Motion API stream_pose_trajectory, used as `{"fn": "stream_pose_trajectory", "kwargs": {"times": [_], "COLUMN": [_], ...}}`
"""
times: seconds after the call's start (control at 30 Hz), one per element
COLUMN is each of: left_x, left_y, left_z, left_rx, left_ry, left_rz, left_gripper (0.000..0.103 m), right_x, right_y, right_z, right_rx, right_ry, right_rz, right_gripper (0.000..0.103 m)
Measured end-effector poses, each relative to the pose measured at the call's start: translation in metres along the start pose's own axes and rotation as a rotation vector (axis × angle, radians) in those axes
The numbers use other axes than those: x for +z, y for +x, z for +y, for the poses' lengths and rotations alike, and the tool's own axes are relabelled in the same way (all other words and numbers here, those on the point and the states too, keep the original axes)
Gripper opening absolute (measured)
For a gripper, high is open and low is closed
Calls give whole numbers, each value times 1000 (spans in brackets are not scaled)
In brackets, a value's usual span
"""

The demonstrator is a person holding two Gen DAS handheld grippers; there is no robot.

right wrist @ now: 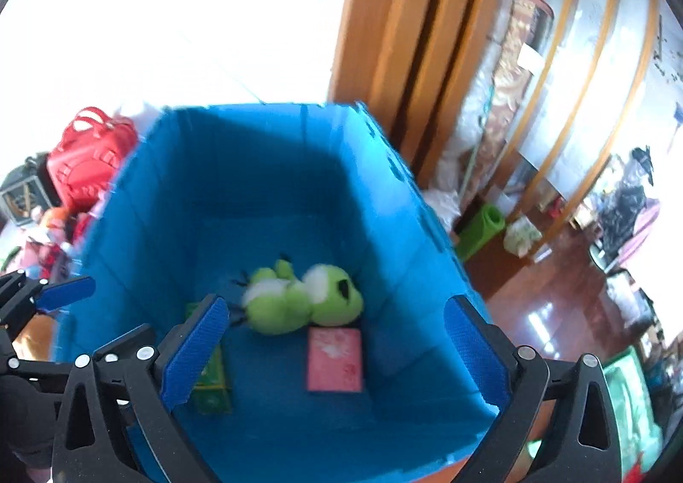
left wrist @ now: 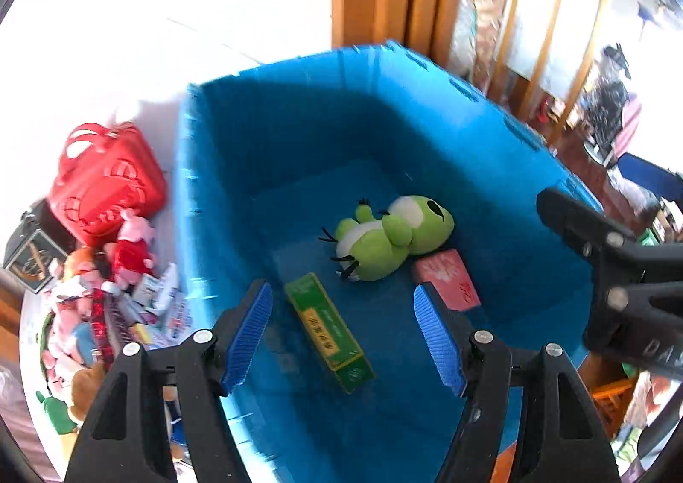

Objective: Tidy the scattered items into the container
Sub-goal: 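Carry the green frog plush into the blue crate and open both tools, then move both tools back to the pile toward the white boxes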

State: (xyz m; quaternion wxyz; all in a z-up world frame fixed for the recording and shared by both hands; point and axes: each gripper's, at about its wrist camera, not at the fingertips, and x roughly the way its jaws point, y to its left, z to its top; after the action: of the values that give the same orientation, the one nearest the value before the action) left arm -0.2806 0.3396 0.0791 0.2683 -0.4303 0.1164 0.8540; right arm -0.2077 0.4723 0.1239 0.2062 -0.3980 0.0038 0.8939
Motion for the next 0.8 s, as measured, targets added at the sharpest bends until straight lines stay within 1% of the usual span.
{"fn": "stream_pose_trajectory", "kwargs": {"times": [0.1,0.23,0.4,0.47,0.57,0.67,0.73,0.8], "left_x": [-5,-21,-54,-73,-106,-144,-171,-197], "left_y": [-19,-43,-75,-87,-105,-120,-125,-125], "left_z": [22,60,125,155,205,257,287,316], "left_rx": [19,57,100,126,169,238,279,301], "left_ry": [-32,-64,-126,-149,-213,-254,-275,-290], "left_rz": [-40,-83,-127,-140,-175,-196,-195,-176], "left_gripper": [69,69,69,69,69,69,69,69], "right_x": [3,7,12,10,2,-10,-22,-34], "right_y": [-16,-33,-53,-62,-73,-78,-78,-73], "right_z": [26,69,132,160,204,247,279,306], "right_rx": [33,81,143,174,229,285,332,364], "right_ry": [-26,-59,-100,-111,-123,-135,-145,-147], "right_rz": [-34,-70,-106,-122,-137,-140,-135,-107], "right_gripper": [102,102,102,103,103,103,103,103]}}
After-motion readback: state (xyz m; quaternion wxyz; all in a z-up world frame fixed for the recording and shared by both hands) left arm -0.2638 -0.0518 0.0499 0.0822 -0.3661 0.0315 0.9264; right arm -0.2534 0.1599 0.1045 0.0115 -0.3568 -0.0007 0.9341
